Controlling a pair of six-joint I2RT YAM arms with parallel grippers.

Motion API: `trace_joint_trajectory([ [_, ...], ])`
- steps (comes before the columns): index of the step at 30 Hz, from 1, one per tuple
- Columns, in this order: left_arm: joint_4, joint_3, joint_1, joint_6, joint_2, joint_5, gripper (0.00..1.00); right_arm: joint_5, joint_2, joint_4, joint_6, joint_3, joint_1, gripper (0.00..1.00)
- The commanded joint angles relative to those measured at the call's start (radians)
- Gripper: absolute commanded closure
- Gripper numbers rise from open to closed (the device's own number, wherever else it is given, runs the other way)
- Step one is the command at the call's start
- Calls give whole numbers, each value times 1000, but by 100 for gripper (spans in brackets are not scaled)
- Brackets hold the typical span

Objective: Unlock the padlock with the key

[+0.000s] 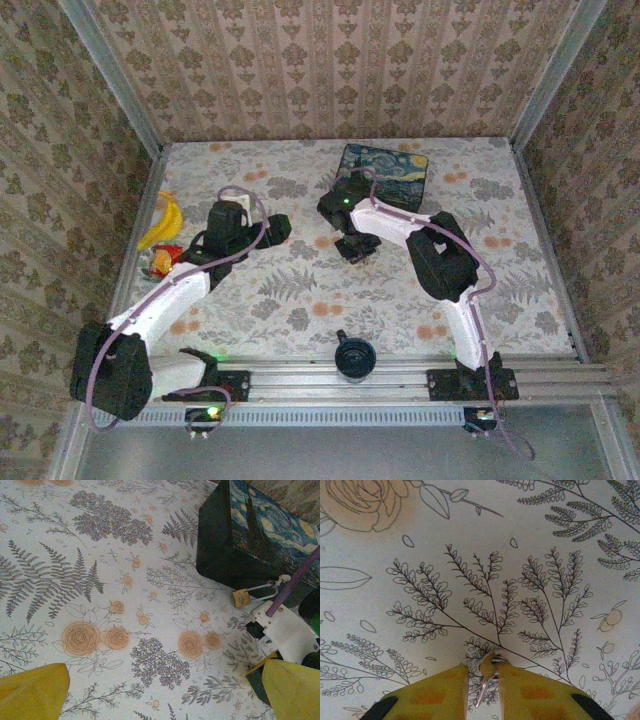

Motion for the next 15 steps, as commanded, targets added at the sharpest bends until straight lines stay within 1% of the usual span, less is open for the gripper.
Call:
trace_joint_trajectory([
  [1, 21, -13, 8, -15, 3, 18, 0, 4, -7, 3, 16, 16, -5, 75],
  [6, 26, -14, 9, -17, 5, 24, 0, 4, -5, 8, 17, 25, -5, 73],
  [9, 27, -14, 9, -16, 5, 24, 0, 10, 0, 9, 20, 33, -5, 73],
  [11, 27, -14, 8, -16, 5, 24, 0, 14, 2, 11, 22, 35, -7, 79],
  [13, 29, -15, 9, -16, 5, 25, 0, 15, -2, 15, 28, 37, -7, 88],
  [15, 29, -14, 9, -14, 7, 27, 0, 15, -11, 15, 32, 39, -7, 95],
])
